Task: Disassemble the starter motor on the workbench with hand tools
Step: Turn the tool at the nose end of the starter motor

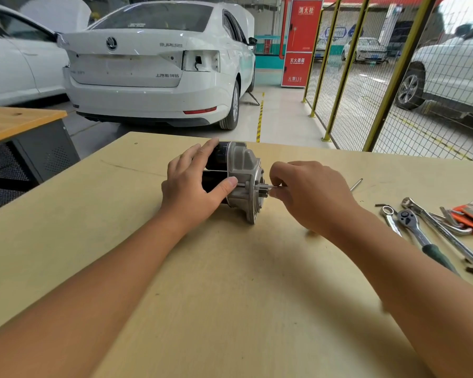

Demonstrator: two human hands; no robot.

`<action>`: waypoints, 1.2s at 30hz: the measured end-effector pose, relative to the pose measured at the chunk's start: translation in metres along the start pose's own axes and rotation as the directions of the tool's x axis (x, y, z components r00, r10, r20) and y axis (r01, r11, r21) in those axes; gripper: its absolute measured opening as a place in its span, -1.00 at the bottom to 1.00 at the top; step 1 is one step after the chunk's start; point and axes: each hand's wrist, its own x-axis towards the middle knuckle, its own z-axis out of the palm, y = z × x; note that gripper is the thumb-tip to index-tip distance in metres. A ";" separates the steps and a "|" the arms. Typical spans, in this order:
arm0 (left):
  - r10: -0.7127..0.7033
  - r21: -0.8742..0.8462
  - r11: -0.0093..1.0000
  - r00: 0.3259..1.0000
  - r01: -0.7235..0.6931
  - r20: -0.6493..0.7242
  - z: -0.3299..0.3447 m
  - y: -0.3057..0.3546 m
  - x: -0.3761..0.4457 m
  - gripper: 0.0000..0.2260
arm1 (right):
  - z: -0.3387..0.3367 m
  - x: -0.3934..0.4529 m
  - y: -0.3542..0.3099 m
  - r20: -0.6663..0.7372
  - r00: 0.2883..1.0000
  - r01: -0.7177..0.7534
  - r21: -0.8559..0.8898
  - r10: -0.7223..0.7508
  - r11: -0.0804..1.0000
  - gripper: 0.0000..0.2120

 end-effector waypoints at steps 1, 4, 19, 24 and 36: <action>0.000 0.000 1.000 1.000 0.000 0.000 0.000 0.000 0.000 -0.26 | -0.001 0.000 -0.001 0.018 1.000 -0.003 0.051 0.002 0.999 -0.89; 0.000 -0.009 1.000 1.000 0.000 -0.001 0.000 0.000 0.000 -0.25 | -0.001 0.000 0.000 0.039 0.999 0.014 0.137 -0.019 0.990 -0.87; 0.016 -0.009 1.000 1.000 -0.016 0.001 0.001 -0.004 0.000 -0.24 | 0.003 0.001 0.000 0.011 1.000 0.011 -0.057 -0.010 0.998 -0.82; 0.013 0.000 1.000 1.000 -0.013 -0.008 0.001 -0.003 0.002 -0.27 | -0.001 0.000 -0.001 0.059 0.998 0.006 0.140 -0.014 0.990 -0.87; 0.014 -0.013 1.000 1.000 -0.014 0.009 -0.001 -0.001 -0.001 -0.20 | 0.002 0.000 0.001 0.028 0.999 0.022 -0.088 -0.020 0.996 -0.79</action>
